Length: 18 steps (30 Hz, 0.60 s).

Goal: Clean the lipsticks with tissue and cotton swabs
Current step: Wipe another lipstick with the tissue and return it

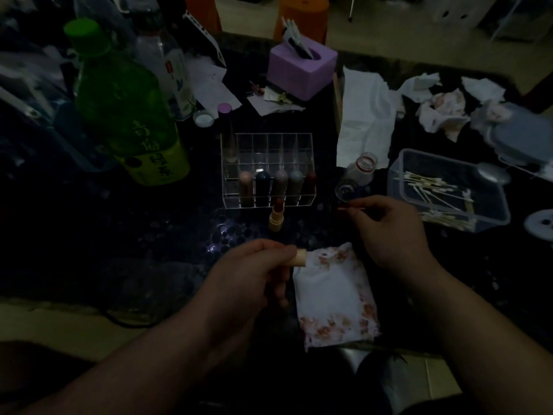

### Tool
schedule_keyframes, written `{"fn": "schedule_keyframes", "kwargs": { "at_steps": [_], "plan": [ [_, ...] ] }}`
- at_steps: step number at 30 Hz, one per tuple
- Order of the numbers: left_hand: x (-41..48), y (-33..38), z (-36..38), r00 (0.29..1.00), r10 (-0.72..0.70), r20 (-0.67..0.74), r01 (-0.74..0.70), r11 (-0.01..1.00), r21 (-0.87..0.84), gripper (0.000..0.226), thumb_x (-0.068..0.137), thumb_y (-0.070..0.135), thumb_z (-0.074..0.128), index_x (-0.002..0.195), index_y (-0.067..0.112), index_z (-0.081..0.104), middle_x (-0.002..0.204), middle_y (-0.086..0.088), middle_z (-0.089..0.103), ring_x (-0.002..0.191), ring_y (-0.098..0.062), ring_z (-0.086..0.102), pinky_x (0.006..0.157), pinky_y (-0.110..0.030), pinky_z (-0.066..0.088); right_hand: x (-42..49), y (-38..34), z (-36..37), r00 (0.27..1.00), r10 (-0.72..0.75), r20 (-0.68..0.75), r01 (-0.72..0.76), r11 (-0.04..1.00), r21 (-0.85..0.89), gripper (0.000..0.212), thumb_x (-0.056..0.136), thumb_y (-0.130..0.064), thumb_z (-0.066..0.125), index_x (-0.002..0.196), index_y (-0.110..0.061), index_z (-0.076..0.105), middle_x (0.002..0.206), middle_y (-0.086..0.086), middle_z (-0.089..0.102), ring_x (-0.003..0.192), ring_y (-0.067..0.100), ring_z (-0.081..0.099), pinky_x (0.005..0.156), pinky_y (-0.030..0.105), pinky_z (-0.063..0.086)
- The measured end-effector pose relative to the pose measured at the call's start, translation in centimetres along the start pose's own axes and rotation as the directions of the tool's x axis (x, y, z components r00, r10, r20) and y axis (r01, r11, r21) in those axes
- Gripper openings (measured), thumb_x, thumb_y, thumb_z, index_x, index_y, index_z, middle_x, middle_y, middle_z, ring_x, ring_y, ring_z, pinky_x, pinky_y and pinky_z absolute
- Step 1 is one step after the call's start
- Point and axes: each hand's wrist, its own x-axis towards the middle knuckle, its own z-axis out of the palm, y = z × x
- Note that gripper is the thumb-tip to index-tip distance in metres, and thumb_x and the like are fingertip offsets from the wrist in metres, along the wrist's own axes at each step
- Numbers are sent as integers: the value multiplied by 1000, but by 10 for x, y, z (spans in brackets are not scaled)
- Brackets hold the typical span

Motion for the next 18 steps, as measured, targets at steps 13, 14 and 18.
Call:
{"fn": "schedule_keyframes", "kwargs": {
  "at_steps": [13, 14, 18],
  "plan": [
    [-1, 2, 1, 993, -32, 118, 49, 988, -147, 38, 78, 21, 65, 108, -2, 69, 75, -7, 61, 62, -16, 56, 57, -29, 49, 0, 3, -8, 993, 73, -93, -63, 993, 104, 20, 92, -28, 68, 82, -16, 79, 59, -7, 67, 47, -3, 57, 46, 8, 40],
    [0, 2, 1, 989, -35, 142, 60, 982, -178, 38, 82, 18, 64, 113, -4, 67, 77, -7, 62, 63, -16, 57, 57, -28, 49, -2, 1, -9, 990, 104, -97, -88, 984, 157, 23, 92, -29, 68, 78, -14, 78, 56, -3, 66, 44, 0, 55, 44, 11, 40],
    [0, 4, 3, 977, -18, 214, 68, 971, -229, 27, 94, 15, 55, 114, 0, 66, 79, -7, 59, 63, -16, 52, 58, -30, 45, -6, -3, -14, 984, 155, -85, -132, 964, 230, 30, 92, -32, 68, 70, -14, 75, 55, 4, 65, 44, 6, 54, 44, 15, 42]
  ]
}}
